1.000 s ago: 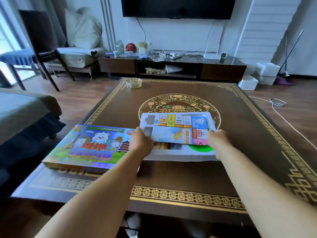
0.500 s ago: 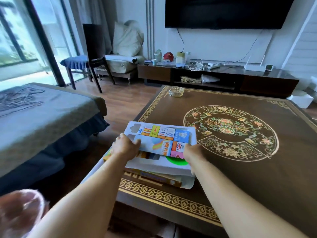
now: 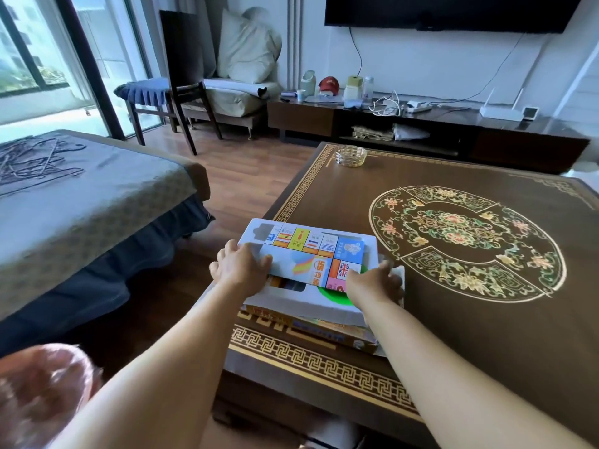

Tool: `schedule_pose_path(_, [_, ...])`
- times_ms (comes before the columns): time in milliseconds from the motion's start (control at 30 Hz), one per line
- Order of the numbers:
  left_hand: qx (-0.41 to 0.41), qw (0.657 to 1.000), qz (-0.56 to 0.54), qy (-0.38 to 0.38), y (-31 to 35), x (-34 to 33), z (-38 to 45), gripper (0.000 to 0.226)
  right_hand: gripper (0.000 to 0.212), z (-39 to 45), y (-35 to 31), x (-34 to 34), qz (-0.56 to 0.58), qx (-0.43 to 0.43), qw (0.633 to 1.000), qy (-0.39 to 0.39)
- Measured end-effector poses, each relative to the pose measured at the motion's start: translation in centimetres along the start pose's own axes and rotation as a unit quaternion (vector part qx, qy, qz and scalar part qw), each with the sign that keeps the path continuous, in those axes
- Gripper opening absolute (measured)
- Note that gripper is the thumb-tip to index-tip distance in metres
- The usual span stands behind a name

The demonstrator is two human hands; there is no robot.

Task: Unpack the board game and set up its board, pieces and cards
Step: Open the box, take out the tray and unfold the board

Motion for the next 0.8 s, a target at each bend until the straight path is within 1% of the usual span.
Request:
schedule_pose_path(67, [-0.026, 0.999, 0.031, 0.017, 0.6, 0.2, -0.2, 0.052, 0.059, -0.6, -0.8, 0.2, -0.040, 0.040, 0.998, 0.021])
schedule_pose_path(133, [-0.035, 0.999, 0.040, 0.004, 1.1, 0.0, -0.2, 0.051, 0.050, -1.0, -1.2, -0.3, -0.063, 0.041, 0.997, 0.000])
schedule_pose_path(233, [-0.025, 1.000, 0.004, 0.001, 1.4, 0.3, -0.6, 0.046, 0.045, -1.3, -1.5, 0.0, -0.043, 0.045, 0.998, 0.000])
schedule_pose_path(333, [-0.041, 0.998, -0.032, 0.044, 2.4, 1.9, -1.5, 0.039, 0.045, -1.3, -2.3, 1.1, -0.005, 0.078, 0.997, 0.019])
schedule_pose_path(367, [-0.052, 0.996, -0.058, 0.050, 3.0, 2.4, -1.8, 0.038, 0.042, -1.2, -2.6, 1.4, 0.010, 0.088, 0.996, 0.022])
schedule_pose_path(400, [-0.063, 0.991, -0.109, 0.050, 3.8, 2.8, -2.1, 0.036, 0.039, -1.3, -2.8, 1.8, 0.037, 0.097, 0.994, 0.023])
schedule_pose_path(433, [-0.064, 0.980, -0.187, 0.038, 4.7, 3.0, -2.5, 0.034, 0.034, -1.6, -3.0, 2.3, 0.082, 0.104, 0.991, 0.020])
schedule_pose_path(500, [-0.051, 0.940, -0.338, 0.013, 6.2, 3.2, -3.3, 0.033, 0.026, -2.1, -2.8, 3.3, 0.177, 0.098, 0.979, 0.011])
schedule_pose_path(533, [-0.047, 0.923, -0.382, 0.016, 7.0, 3.4, -3.8, 0.035, 0.024, -2.4, -2.5, 4.2, 0.213, 0.090, 0.973, 0.020])
schedule_pose_path(633, [-0.065, 0.901, -0.428, 0.019, 9.1, 3.6, -5.2, 0.042, 0.018, -2.9, -0.9, 7.8, 0.274, 0.086, 0.954, 0.085])
schedule_pose_path(700, [-0.097, 0.892, -0.442, -0.002, 11.3, 3.1, -6.6, 0.048, 0.009, -3.3, 0.7, 10.8, 0.302, 0.082, 0.944, 0.107])
schedule_pose_path(733, [-0.111, 0.892, -0.439, -0.014, 12.4, 2.7, -7.4, 0.051, 0.008, -3.5, 1.5, 12.1, 0.313, 0.080, 0.940, 0.111])
schedule_pose_path(800, [-0.131, 0.903, -0.407, -0.032, 15.0, 1.3, -8.8, 0.055, 0.012, -3.5, 3.5, 14.6, 0.328, 0.078, 0.934, 0.121])
Point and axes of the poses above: each hand's wrist, its own z-axis towards the middle knuckle, its own x-axis out of the back of the hand, y = z × x, the point moved 6 cm from there along z, towards the middle knuckle, and after that the axes turned 6 degrees about -y, right-handed, at the moved point
